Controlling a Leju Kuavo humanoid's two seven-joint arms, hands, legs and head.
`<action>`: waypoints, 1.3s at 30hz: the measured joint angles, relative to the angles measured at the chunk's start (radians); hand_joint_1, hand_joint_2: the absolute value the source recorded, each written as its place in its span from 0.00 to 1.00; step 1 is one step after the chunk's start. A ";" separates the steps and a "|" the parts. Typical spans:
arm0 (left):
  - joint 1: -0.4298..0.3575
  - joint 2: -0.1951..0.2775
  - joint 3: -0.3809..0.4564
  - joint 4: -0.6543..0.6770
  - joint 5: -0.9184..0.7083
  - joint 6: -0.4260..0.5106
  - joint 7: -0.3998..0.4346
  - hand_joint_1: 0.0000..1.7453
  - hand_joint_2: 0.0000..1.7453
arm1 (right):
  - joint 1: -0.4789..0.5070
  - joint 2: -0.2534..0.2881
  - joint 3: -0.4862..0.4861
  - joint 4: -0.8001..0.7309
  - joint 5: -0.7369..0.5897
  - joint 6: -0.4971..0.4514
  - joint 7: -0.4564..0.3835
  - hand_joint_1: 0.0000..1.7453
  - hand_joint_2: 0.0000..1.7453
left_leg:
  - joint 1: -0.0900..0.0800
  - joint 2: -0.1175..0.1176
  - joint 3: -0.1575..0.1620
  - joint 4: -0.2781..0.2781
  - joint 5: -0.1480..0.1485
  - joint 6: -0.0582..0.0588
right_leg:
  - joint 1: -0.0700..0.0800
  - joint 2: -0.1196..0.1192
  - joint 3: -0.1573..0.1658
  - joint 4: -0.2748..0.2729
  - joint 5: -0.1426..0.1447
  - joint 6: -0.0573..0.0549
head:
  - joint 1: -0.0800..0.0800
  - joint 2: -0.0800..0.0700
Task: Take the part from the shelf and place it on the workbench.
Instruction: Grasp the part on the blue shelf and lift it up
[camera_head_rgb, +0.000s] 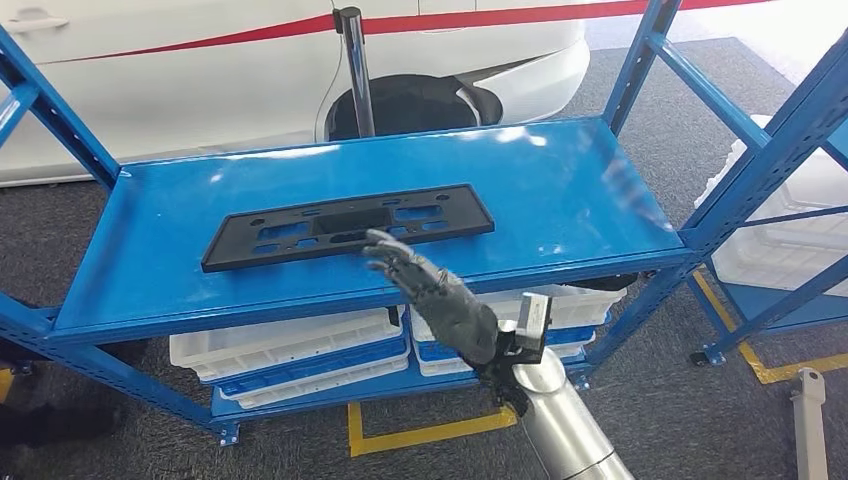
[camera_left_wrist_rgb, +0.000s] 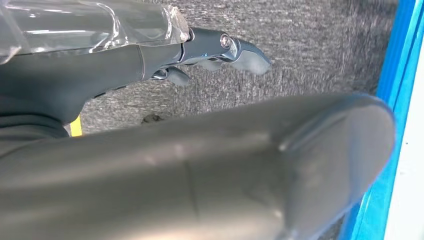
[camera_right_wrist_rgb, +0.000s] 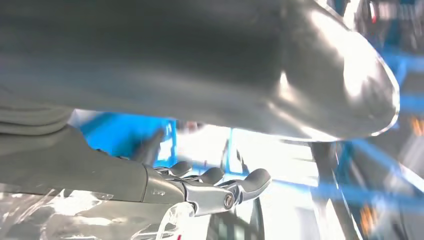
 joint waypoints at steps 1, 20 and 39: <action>0.003 -0.001 0.005 0.000 0.008 0.004 -0.005 0.00 0.00 | 0.000 0.005 -0.025 0.001 -0.001 -0.046 0.000 0.00 0.00 | 0.000 0.000 0.000 0.000 0.000 0.000 | 0.000 0.000 0.000 0.000 0.000 0.000 | 0.000 0.000; 0.017 -0.011 0.038 0.002 0.073 0.010 -0.051 0.00 0.00 | 0.026 0.070 -0.125 -0.272 0.999 -1.380 0.002 0.00 1.00 | 0.001 0.000 0.000 -0.001 0.000 -0.001 | 0.001 0.001 -0.001 0.000 0.000 0.000 | 0.000 0.000; -0.016 -0.024 0.033 0.002 0.083 -0.007 -0.030 0.00 0.00 | 0.000 0.040 0.036 -0.292 1.370 -1.380 0.003 0.00 1.00 | -0.005 0.000 -0.001 0.001 -0.003 0.003 | -0.003 0.000 -0.001 -0.001 0.000 0.002 | 0.000 0.000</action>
